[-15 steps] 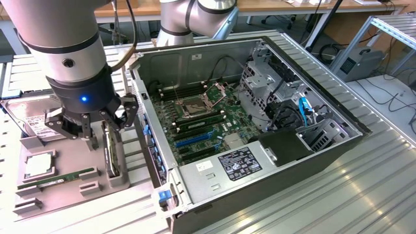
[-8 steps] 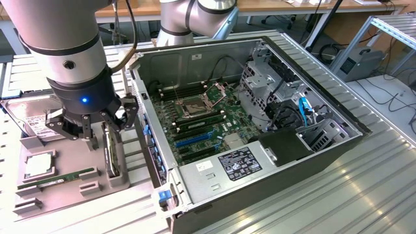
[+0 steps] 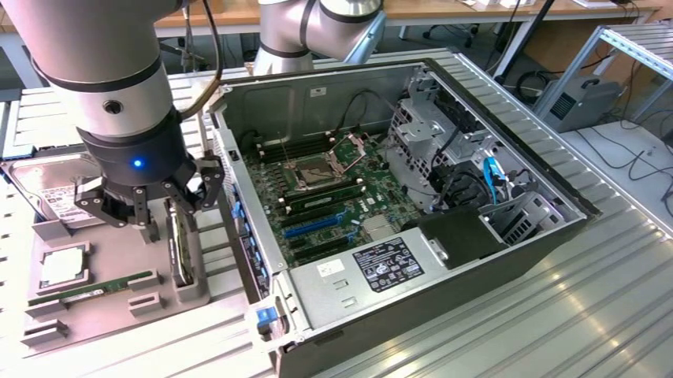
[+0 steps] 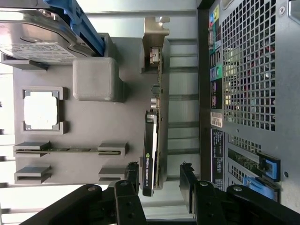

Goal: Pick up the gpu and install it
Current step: 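Pick up the gpu and move the gpu toward the slot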

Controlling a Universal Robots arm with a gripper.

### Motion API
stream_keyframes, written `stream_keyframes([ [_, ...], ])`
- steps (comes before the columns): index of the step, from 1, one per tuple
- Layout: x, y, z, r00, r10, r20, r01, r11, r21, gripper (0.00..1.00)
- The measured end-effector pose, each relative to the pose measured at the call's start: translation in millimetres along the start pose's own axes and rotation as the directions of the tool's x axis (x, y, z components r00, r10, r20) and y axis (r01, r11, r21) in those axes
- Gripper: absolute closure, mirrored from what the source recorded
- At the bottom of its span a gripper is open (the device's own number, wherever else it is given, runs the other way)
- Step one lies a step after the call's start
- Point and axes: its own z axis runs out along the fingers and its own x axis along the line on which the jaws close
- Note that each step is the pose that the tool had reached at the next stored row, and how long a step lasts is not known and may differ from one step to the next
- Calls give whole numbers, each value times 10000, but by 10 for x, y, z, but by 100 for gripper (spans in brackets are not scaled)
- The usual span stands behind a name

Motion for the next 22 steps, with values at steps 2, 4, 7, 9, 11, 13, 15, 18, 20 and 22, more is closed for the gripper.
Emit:
stream_keyframes([
  [2,0,0,5,10000,0,0,0,10000,0,52],
  [4,0,0,9,10000,0,0,0,10000,0,52],
  [7,1,0,19,10000,0,0,0,10000,0,52],
  [9,1,0,24,10000,0,-1,0,10000,0,52],
  [11,1,0,29,10000,0,0,0,10000,0,52],
  [13,1,0,33,10000,0,-1,0,10000,0,52],
  [15,1,0,39,10000,0,0,0,10000,0,52],
  [18,1,0,45,10000,0,0,0,10000,0,52],
  [20,1,0,49,10000,0,0,0,10000,0,52],
  [22,2,0,52,10000,0,0,0,10000,0,52],
])
